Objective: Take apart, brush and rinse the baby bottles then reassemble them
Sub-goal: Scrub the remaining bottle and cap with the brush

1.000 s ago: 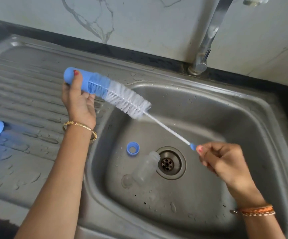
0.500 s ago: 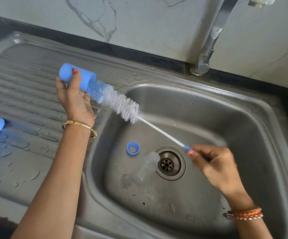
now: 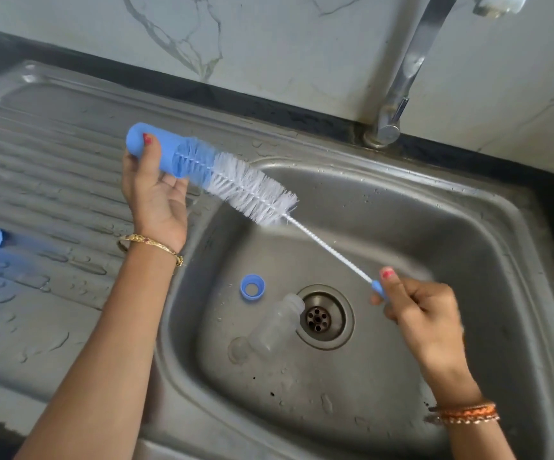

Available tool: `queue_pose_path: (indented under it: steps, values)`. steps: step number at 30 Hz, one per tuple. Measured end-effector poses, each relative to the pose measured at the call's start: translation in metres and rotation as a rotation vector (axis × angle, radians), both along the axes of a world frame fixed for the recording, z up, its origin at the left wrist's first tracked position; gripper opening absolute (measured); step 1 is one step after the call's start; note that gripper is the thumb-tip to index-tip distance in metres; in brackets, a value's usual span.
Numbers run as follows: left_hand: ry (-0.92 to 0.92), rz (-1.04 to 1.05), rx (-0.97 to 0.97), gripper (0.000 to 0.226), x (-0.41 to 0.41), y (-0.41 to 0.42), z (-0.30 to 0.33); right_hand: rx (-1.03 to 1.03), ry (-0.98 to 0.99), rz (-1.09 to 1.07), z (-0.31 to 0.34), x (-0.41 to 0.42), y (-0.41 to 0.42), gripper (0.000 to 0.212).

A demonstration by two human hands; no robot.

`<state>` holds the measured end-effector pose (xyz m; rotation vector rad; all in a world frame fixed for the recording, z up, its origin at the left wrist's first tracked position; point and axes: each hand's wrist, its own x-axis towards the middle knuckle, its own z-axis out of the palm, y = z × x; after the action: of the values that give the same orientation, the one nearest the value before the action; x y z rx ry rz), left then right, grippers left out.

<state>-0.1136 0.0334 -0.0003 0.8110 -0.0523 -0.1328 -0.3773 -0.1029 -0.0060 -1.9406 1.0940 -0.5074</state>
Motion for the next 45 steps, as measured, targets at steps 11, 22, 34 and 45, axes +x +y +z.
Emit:
queue_pose_path:
  steps: [11, 22, 34, 45]
  values:
    - [0.075, 0.079, -0.146, 0.017, -0.002, 0.000, 0.003, 0.629, 0.118, 0.240, 0.013, -0.012, -0.017, 0.048]
    - [-0.023, -0.003, 0.222, 0.023, -0.021, -0.014, 0.001, 0.340, -0.134, -0.116, 0.001, -0.016, -0.025, 0.037]
    - [-1.060, -0.907, 1.646, 0.068, -0.099, -0.050, -0.038, 0.018, 0.080, -0.219, -0.004, -0.014, -0.025, 0.039]
    - [-1.720, -1.284, 2.036, 0.062, -0.164, -0.069, -0.095, -0.051, 0.213, -0.210, 0.000, -0.011, -0.022, 0.037]
